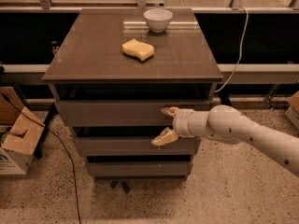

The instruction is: Close top drawer

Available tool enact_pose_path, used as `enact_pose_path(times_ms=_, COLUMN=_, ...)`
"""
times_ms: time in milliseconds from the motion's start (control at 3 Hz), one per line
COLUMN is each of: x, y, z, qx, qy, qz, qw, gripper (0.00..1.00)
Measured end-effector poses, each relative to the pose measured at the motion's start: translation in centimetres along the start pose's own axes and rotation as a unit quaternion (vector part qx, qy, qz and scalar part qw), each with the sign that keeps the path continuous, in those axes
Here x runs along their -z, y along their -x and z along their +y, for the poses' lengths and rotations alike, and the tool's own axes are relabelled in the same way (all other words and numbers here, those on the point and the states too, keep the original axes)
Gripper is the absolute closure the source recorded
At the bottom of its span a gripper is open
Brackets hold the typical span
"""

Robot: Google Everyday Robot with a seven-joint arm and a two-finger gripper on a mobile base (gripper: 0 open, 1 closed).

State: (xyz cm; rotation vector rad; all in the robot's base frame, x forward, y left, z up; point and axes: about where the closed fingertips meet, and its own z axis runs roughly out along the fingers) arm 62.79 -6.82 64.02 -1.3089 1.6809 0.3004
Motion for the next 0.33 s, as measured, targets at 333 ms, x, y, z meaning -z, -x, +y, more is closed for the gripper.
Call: enact_pose_path(times_ms=333, x=0.14, y=0.05, z=0.33, qx=0.0, qy=0.0, qz=0.0, qw=1.0, gripper=0.0)
